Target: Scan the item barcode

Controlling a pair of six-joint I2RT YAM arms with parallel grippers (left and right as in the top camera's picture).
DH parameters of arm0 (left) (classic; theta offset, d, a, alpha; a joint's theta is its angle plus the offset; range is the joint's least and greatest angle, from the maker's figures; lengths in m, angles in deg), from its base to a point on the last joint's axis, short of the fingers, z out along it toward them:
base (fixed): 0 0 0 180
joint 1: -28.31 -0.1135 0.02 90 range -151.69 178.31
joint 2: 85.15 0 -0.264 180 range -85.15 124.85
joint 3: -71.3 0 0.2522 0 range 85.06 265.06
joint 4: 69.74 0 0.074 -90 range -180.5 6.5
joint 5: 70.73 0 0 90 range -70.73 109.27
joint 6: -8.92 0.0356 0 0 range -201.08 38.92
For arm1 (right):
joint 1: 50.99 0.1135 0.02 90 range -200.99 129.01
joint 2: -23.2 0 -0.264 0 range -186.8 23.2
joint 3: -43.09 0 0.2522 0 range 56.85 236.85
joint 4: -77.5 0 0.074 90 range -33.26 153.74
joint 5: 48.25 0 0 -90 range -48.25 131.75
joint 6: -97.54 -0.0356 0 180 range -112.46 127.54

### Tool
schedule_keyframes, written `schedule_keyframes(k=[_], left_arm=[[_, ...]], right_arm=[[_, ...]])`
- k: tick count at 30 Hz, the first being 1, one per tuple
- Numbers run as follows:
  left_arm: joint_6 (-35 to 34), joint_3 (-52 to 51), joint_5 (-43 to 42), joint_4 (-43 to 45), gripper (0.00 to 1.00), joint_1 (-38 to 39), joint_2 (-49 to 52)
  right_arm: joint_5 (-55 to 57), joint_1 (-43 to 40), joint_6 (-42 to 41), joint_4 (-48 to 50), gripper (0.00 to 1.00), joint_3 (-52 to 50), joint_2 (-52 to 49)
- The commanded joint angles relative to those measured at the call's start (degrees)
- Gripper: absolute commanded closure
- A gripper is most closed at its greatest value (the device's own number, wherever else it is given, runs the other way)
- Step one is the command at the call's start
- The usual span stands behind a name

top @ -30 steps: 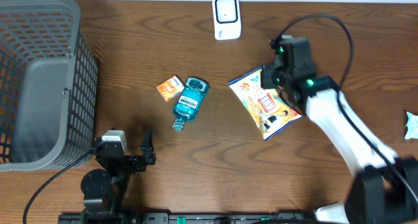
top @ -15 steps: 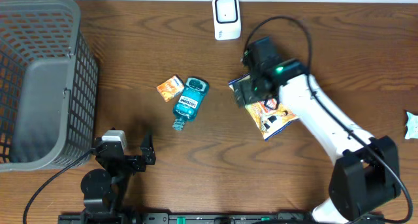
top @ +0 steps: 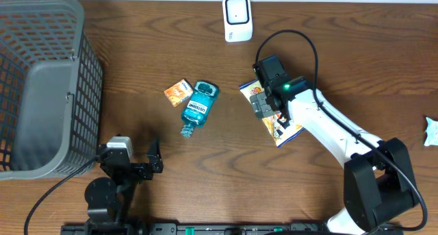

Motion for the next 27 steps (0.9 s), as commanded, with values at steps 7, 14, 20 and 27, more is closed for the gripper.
schedule_keyframes(k=[7, 14, 20, 27], left_arm=[[1.2, 0.7, -0.3, 0.0, 0.02, -0.2, -0.2], [1.2, 0.7, -0.3, 0.0, 0.02, -0.2, -0.2], [1.2, 0.7, -0.3, 0.0, 0.02, -0.2, -0.2], [1.2, 0.7, -0.3, 0.0, 0.02, -0.2, -0.2]], right_arm=[[-3.3, -2.8, 2.6, 1.9, 0.16, -0.2, -7.6], [-4.0, -2.8, 1.4, 0.8, 0.73, -0.2, -14.4], [-23.1, -5.5, 0.3, 0.9, 0.99, 2.4, -11.6], [-63.7, -15.6, 0.3, -2.1, 0.99, 2.8, -6.2]])
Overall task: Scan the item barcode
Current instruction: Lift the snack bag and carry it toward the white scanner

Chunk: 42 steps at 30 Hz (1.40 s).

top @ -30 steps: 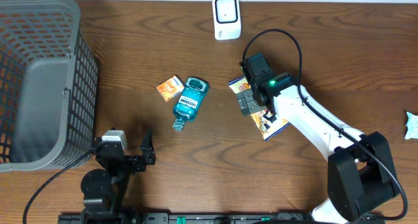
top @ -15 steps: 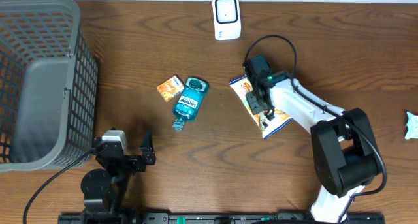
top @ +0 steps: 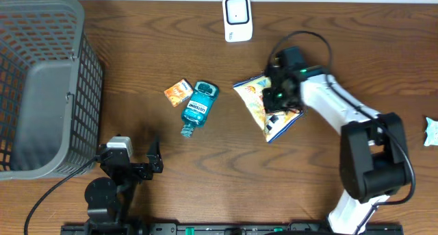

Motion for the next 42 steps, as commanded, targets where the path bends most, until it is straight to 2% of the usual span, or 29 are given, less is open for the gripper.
schedule_keyframes(k=[1, 4, 7, 10, 19, 23, 26, 30, 33, 36, 42], left_arm=[[1.2, 0.7, -0.3, 0.0, 0.02, -0.2, -0.2], [1.2, 0.7, -0.3, 0.1, 0.02, -0.2, -0.2], [1.2, 0.7, -0.3, 0.1, 0.02, -0.2, -0.2], [1.2, 0.7, -0.3, 0.1, 0.02, -0.2, -0.2], [1.2, 0.7, -0.3, 0.1, 0.02, -0.2, -0.2], [1.2, 0.7, -0.3, 0.0, 0.02, -0.2, -0.2], [1.2, 0.7, -0.3, 0.1, 0.02, -0.2, -0.2], [1.2, 0.7, -0.3, 0.0, 0.02, -0.2, -0.2], [1.2, 0.7, -0.3, 0.1, 0.02, -0.2, -0.2], [1.2, 0.7, -0.3, 0.1, 0.02, -0.2, -0.2], [1.2, 0.7, -0.3, 0.1, 0.02, -0.2, -0.2]], right_arm=[[-34.2, -5.6, -0.7, -2.1, 0.99, -0.2, 2.7], [-52.1, -9.9, -1.7, -6.4, 0.99, -0.2, 2.8], [-61.5, -12.9, -8.4, -11.5, 0.99, -0.2, 2.8], [-69.3, -14.5, -8.7, -11.3, 0.99, -0.2, 2.8], [-70.2, -15.5, -9.4, -16.2, 0.99, -0.2, 2.8], [-70.2, -15.5, -3.9, -19.6, 0.99, -0.2, 2.9], [-70.2, -15.5, 0.0, -25.7, 0.99, -0.2, 2.9], [-70.1, -15.8, 1.4, -41.6, 0.99, -0.2, 2.9], [-69.1, -16.3, 15.4, -48.8, 0.99, -0.2, 2.9], [-62.6, -17.1, 26.3, -57.0, 0.99, -0.3, 3.0], [-55.0, -17.6, 37.0, -57.1, 0.99, -0.4, 3.8]])
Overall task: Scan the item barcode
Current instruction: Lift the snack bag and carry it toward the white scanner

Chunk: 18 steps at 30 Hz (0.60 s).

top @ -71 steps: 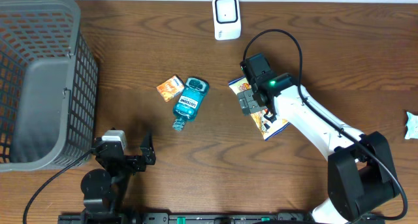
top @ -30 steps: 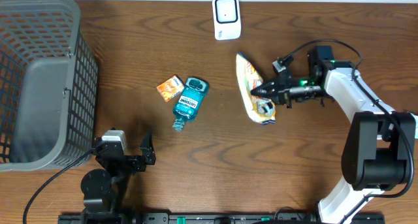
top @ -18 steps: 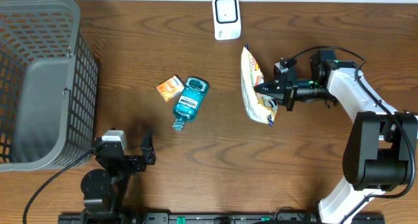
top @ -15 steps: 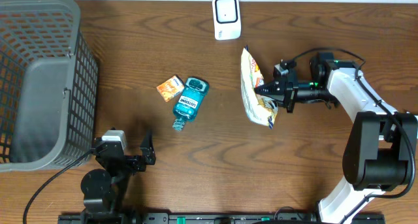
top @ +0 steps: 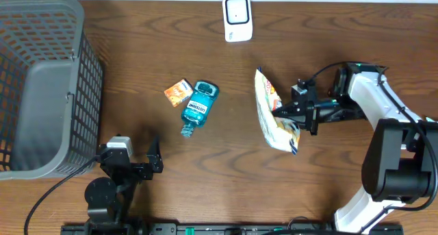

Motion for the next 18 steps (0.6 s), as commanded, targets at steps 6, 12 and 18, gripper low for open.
schedule_keyframes(k=[6, 12, 18], left_arm=[[1.2, 0.7, -0.3, 0.0, 0.02, -0.2, -0.2], [1.2, 0.7, -0.3, 0.0, 0.02, -0.2, -0.2], [1.2, 0.7, -0.3, 0.0, 0.02, -0.2, -0.2]], right_arm=[[8.1, -1.2, 19.7, -0.2, 0.99, 0.0, 1.9], [9.3, -1.2, 19.6, -0.2, 0.99, 0.0, 1.9], [11.8, -0.6, 19.7, 7.1, 0.98, 0.0, 1.9]])
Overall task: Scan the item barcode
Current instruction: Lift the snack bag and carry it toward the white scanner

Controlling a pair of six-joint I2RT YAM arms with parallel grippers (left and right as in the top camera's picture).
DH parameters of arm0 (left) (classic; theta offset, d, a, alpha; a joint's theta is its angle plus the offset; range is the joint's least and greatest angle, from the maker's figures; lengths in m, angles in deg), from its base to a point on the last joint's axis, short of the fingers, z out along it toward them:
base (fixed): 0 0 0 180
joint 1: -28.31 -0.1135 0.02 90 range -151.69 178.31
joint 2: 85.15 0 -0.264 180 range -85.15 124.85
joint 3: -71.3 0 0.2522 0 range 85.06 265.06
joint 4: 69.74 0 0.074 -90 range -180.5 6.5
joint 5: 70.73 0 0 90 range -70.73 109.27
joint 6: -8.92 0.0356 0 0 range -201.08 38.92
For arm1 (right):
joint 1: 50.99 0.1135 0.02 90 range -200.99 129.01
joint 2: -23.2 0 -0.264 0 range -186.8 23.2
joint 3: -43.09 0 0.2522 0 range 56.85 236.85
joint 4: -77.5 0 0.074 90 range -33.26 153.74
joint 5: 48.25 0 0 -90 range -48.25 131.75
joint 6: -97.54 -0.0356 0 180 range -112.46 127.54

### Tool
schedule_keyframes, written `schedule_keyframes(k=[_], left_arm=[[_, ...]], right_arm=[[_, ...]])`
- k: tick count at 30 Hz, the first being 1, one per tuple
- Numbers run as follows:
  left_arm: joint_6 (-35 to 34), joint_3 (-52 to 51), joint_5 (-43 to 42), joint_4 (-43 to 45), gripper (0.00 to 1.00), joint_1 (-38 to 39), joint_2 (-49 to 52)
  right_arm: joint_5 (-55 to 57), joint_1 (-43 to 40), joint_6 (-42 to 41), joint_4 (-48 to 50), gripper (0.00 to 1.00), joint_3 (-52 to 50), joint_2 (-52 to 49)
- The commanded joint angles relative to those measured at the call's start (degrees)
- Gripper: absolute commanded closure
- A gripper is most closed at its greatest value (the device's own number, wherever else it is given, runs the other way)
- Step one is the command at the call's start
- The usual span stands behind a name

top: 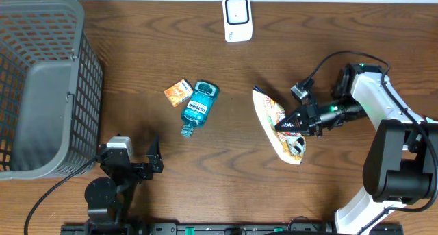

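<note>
A snack bag (277,124), yellow and white with print, hangs tilted over the table right of centre, and my right gripper (285,126) is shut on its right edge, the arm reaching in from the right. The white barcode scanner (237,18) stands at the table's far edge, well above the bag. My left gripper (155,157) rests at the near left edge of the table, its fingers a little apart and holding nothing.
A blue mouthwash bottle (198,107) lies at mid-table with a small orange box (178,92) beside it. A grey mesh basket (42,84) fills the left side. A white crumpled item (431,131) sits at the right edge.
The held bag has tilted and shifted slightly down and toward the near side. My right gripper's wrist has turned a little. The left arm has stayed put.
First my right gripper was down on the snack bag lying flat on the table. Then the bag was turned and partly raised. After that it was held on edge, lifted off the table, and now it hangs tilted in the same grip.
</note>
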Motion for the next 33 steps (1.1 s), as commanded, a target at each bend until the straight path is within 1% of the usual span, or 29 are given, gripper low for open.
schedule_keyframes(k=[1, 2, 3, 7, 8, 9, 10, 11, 13, 15, 16, 19, 23, 25, 28, 30, 33], left_arm=[[1.2, 0.7, -0.3, 0.1, 0.02, -0.2, -0.2], [1.2, 0.7, -0.3, 0.1, 0.02, -0.2, -0.2], [1.2, 0.7, -0.3, 0.1, 0.02, -0.2, -0.2], [1.2, 0.7, -0.3, 0.1, 0.02, -0.2, -0.2], [1.2, 0.7, -0.3, 0.1, 0.02, -0.2, -0.2], [1.2, 0.7, -0.3, 0.1, 0.02, -0.2, -0.2], [1.2, 0.7, -0.3, 0.1, 0.02, -0.2, -0.2], [1.2, 0.7, -0.3, 0.1, 0.02, -0.2, -0.2], [1.2, 0.7, -0.3, 0.0, 0.02, -0.2, -0.2], [1.2, 0.7, -0.3, 0.1, 0.02, -0.2, -0.2], [1.2, 0.7, -0.3, 0.1, 0.02, -0.2, -0.2], [1.2, 0.7, -0.3, 0.1, 0.02, -0.2, -0.2], [1.2, 0.7, -0.3, 0.1, 0.02, -0.2, -0.2], [1.2, 0.7, -0.3, 0.1, 0.02, -0.2, -0.2], [1.2, 0.7, -0.3, 0.1, 0.02, -0.2, -0.2], [1.2, 0.7, -0.3, 0.0, 0.02, -0.2, -0.2], [1.2, 0.7, -0.3, 0.0, 0.02, -0.2, -0.2]], right_arm=[[-0.7, 0.7, 1.6, 6.5, 0.98, 0.0, 1.7], [-0.7, 1.0, 0.5, 8.9, 0.98, 0.0, 1.7], [-0.5, 1.3, -2.4, 11.9, 0.98, 0.0, 1.7], [0.5, 2.1, -18.5, 28.3, 0.99, 0.0, 1.7], [0.7, 2.2, -21.5, 31.7, 0.99, 0.0, 1.7], [2.2, 2.4, -28.1, 37.6, 0.99, 0.0, 1.7], [4.7, 2.6, -33.7, 41.2, 0.99, 0.0, 1.7], [9.5, 2.9, -39.9, 44.6, 0.99, 0.1, 1.7], [25.0, 4.2, -48.5, 49.0, 0.98, 0.1, 1.7], [37.2, 6.1, -52.3, 50.2, 0.98, 0.1, 1.7], [40.5, 7.3, -53.2, 50.8, 0.99, 0.1, 1.7], [40.0, 9.7, -54.3, 53.7, 0.99, 0.5, 1.7], [40.8, 12.3, -59.3, 59.5, 0.99, 1.7, 1.7], [43.2, 13.3, -63.5, 62.0, 0.99, 2.9, 1.7], [47.5, 13.9, -67.0, 64.1, 0.98, 5.0, 1.5], [49.8, 14.0, -69.1, 65.2, 0.98, 6.9, 1.2], [50.4, 14.0, -70.7, 66.7, 0.98, 9.6, 0.1]])
